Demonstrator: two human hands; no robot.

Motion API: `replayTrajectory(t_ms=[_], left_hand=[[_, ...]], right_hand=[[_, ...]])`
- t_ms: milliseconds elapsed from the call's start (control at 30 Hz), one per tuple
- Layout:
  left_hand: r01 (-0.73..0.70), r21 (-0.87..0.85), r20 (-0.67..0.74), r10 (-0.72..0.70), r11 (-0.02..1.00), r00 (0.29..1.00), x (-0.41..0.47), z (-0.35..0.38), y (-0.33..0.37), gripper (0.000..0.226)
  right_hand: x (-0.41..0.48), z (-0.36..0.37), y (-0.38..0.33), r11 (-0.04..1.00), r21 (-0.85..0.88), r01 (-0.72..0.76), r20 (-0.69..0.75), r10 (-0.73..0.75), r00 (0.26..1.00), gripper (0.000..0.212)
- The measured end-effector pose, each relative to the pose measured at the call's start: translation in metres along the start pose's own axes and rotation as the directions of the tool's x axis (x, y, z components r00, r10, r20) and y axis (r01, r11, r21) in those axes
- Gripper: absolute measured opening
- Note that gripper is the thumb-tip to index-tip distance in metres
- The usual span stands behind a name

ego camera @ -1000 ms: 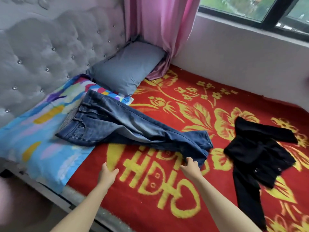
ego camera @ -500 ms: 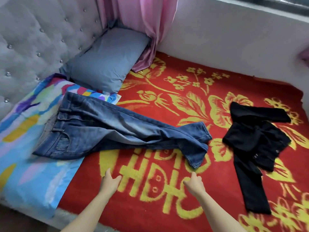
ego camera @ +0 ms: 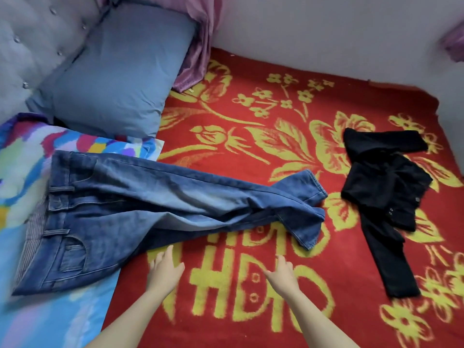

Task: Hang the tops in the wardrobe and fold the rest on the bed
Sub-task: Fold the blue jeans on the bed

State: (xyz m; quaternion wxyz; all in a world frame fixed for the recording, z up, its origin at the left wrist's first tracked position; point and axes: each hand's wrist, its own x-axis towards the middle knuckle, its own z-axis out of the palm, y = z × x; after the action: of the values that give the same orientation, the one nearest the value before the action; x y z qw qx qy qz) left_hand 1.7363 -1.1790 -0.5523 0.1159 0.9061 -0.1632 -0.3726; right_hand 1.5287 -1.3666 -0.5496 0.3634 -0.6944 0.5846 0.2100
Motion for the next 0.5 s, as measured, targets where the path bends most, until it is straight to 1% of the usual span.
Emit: replayTrajectory(t_ms=[133, 267, 367, 500], left_hand=[[-0.1, 0.163, -0.019, 0.104, 0.982, 0.994, 0.022, -0.001, 0.028, 0.061], [-0.157, 0.298, -0.007, 0.167, 0.942, 0.986, 0.049, 0.003, 0.055, 0.06], [-0.192, 0.403, 0.027, 0.198, 0.895, 0.98, 0.067, 0.011, 0.069, 0.061], [-0.26, 0.511, 0.064, 0.266, 0.819, 0.962, 0.09, 0.026, 0.081, 0.063]], right_hand=[[0.037, -0.024, -0.006, 1.0, 0.015, -0.004, -0.062, 0.005, 0.998, 0.063], [0.072, -0.046, -0.005, 1.0, 0.006, 0.001, -0.134, 0.0, 0.991, 0.064], [0.099, -0.058, 0.0, 0.999, -0.048, 0.011, -0.172, -0.019, 0.985, 0.067], [0.141, -0.069, 0.001, 0.992, -0.079, 0.096, -0.189, -0.11, 0.976, 0.074]])
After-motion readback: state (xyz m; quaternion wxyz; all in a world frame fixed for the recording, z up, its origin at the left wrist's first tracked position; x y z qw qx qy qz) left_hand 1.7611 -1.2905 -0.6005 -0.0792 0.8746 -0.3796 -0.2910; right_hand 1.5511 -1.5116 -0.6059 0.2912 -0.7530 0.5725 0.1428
